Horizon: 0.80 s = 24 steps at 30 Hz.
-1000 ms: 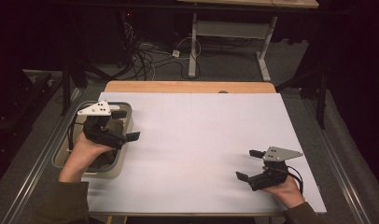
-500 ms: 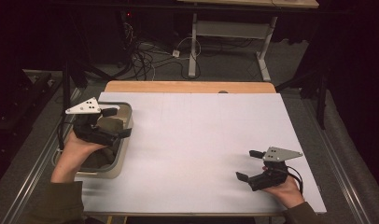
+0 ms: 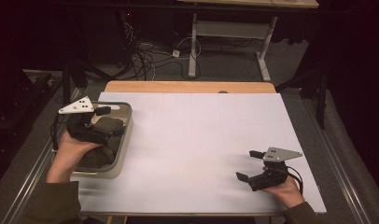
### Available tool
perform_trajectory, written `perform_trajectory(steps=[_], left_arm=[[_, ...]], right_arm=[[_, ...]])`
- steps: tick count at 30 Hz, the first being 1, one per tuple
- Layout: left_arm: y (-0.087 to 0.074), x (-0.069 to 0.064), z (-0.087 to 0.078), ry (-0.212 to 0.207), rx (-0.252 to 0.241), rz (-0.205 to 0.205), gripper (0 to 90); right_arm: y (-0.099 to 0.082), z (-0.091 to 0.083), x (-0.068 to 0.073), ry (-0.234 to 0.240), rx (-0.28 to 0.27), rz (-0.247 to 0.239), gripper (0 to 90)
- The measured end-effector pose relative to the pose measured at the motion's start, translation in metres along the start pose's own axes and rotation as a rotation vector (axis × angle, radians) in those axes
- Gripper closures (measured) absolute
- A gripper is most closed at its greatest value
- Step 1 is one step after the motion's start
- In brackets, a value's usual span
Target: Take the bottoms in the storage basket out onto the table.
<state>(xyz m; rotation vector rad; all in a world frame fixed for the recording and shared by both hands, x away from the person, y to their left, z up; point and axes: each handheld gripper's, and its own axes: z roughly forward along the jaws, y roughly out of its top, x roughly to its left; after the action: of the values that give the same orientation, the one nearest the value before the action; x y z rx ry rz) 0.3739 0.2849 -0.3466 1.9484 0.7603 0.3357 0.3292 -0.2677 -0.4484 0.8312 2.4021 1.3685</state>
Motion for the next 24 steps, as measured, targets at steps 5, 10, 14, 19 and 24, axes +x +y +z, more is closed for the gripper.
perform_trajectory(steps=[5,10,14,19,24], left_arm=[[-0.002,0.002,-0.002,0.012,-0.004,-0.007,0.0],[-0.003,0.006,-0.005,0.036,-0.001,-0.013,0.0],[-0.005,0.009,-0.009,0.053,-0.002,-0.021,0.0],[-0.008,0.013,-0.015,0.073,-0.007,-0.033,0.0],[-0.011,0.017,-0.019,0.1,-0.006,-0.046,0.0]], right_arm=[[0.0,0.0,0.0,0.001,0.001,0.0,1.1],[0.0,0.0,0.0,0.002,0.002,-0.001,1.2],[0.0,0.0,0.0,0.003,0.0,-0.001,1.3],[0.0,0.0,0.0,0.003,0.0,0.0,1.3],[0.0,0.0,0.0,0.001,0.002,0.0,1.3]])
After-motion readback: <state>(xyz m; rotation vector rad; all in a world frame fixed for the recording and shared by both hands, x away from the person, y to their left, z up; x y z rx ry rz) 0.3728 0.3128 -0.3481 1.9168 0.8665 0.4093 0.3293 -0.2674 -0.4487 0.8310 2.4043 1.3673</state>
